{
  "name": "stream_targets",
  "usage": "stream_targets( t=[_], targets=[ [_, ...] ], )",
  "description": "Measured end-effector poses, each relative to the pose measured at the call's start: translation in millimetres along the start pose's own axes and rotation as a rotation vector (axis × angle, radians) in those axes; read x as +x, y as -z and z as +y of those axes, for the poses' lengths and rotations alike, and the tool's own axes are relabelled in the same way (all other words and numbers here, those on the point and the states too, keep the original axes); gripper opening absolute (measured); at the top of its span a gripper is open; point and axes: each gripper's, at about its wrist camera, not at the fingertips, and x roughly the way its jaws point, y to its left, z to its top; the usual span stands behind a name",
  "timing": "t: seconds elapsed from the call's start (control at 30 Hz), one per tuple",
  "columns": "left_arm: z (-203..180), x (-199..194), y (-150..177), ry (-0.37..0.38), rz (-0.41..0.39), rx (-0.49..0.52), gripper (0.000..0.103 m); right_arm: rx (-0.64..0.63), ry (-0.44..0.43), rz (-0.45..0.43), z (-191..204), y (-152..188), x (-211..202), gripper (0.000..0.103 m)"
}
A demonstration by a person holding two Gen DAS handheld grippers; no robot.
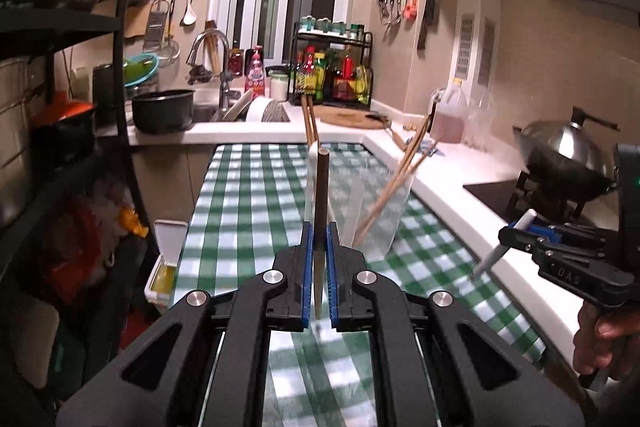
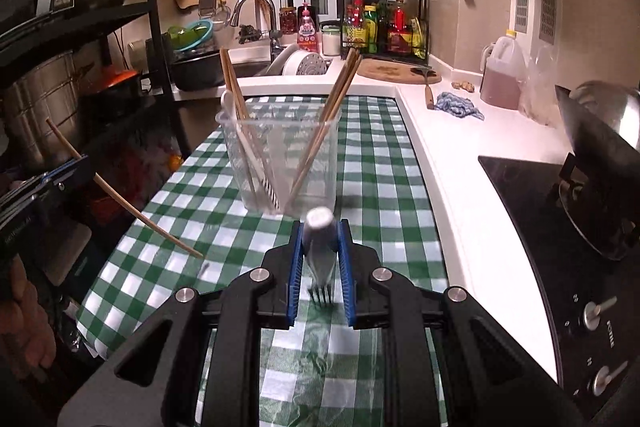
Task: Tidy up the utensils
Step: 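Lift the fork upright with the right gripper while the left gripper lifts its chopstick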
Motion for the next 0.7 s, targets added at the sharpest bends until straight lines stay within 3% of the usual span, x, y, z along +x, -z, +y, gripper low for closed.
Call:
stream_targets(
  t=[0.4, 0.7],
  targets=[
    [6.2, 16.0, -77.6, 0.070, 0.087, -0.002, 0.006, 0.002, -0.080, -0.037, 4.7, -81.1, -11.5, 0.017],
    [2.6, 23.3, -151.2, 0.122, 0.060, 0.020, 0.006, 0.002, -0.113, -0.172, 16.7, -168.9, -22.1, 0.017]
  ],
)
